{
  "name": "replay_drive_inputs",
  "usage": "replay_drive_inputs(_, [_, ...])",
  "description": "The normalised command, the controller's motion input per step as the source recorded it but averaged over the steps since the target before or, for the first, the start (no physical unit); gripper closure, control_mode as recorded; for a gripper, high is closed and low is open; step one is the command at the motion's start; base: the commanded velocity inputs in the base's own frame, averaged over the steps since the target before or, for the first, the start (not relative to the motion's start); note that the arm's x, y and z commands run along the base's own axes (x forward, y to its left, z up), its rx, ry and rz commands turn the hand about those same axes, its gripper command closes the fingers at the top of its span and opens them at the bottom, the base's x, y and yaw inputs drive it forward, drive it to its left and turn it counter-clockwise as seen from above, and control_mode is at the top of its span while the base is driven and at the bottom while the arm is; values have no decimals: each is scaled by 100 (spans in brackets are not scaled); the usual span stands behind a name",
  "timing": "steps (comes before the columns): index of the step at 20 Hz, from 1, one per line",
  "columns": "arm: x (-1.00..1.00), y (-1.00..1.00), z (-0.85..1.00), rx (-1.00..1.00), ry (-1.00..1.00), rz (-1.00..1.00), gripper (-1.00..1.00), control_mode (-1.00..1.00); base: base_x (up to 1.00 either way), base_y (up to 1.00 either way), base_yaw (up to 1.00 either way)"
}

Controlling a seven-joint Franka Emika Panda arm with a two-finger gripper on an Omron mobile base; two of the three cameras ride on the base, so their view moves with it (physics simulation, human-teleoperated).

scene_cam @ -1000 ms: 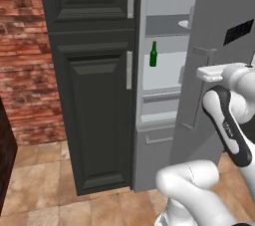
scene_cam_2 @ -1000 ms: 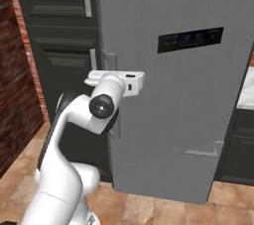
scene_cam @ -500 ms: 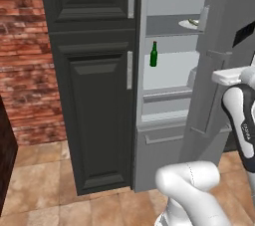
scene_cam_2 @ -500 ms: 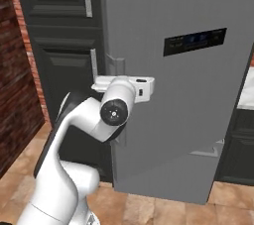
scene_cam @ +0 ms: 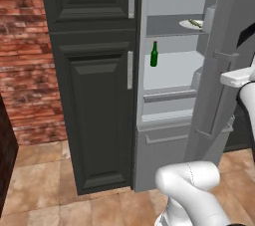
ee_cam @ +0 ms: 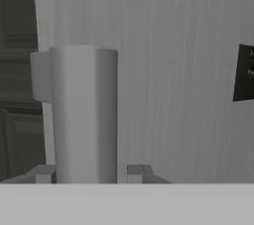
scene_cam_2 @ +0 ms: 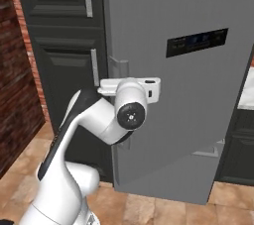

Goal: Retrieve the fish from the fridge and place it on the saucepan with marinade on the stove.

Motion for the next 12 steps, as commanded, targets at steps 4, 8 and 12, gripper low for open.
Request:
replay_drive_inputs(4, [0, -28, 0, 0, 0, 5, 100, -100, 0, 0, 0])
replay_drive_inputs(8, [0, 0, 0, 0, 0, 0, -100, -100, 0, 0, 0])
replay_drive_inputs(12, [0, 0, 0, 0, 0, 0, -100, -100, 0, 0, 0])
